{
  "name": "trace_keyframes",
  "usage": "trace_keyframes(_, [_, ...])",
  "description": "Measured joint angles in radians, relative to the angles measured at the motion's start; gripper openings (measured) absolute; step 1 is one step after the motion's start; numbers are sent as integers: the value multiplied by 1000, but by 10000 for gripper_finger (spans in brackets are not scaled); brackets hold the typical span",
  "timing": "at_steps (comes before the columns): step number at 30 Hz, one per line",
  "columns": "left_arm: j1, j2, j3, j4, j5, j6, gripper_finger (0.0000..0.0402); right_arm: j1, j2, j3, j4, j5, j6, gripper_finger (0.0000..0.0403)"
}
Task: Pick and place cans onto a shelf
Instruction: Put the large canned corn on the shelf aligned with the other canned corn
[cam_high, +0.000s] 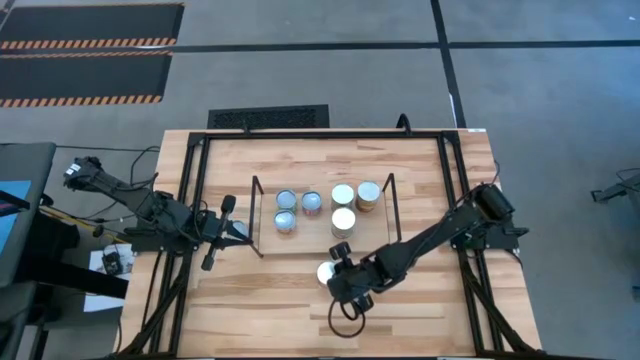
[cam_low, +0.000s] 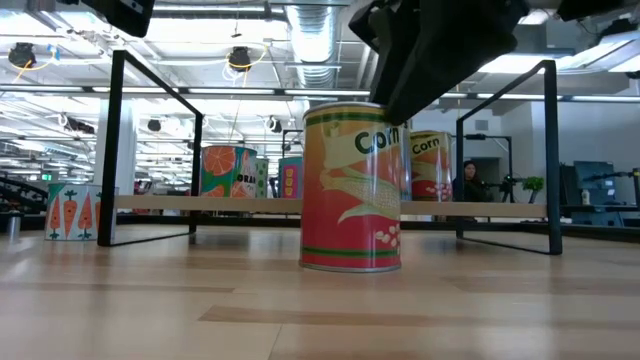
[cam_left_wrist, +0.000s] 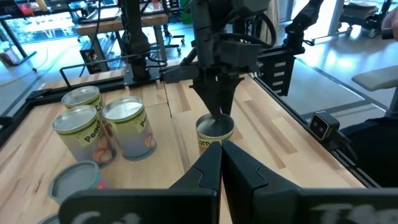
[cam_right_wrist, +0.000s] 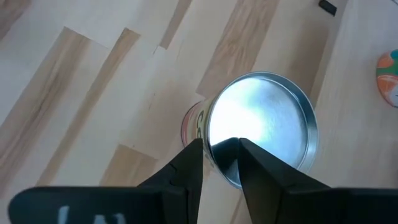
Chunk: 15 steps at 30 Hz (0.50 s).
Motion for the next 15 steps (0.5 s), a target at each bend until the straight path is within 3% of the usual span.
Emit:
trace_keyframes(7, [0, 0, 0, 0, 0, 0, 1, -19, -2, 0, -19, -29, 4, 114])
trace_keyframes(15, [0, 0, 0, -3, 0, -6, 1, -31, -3, 0, -24, -44, 5, 54])
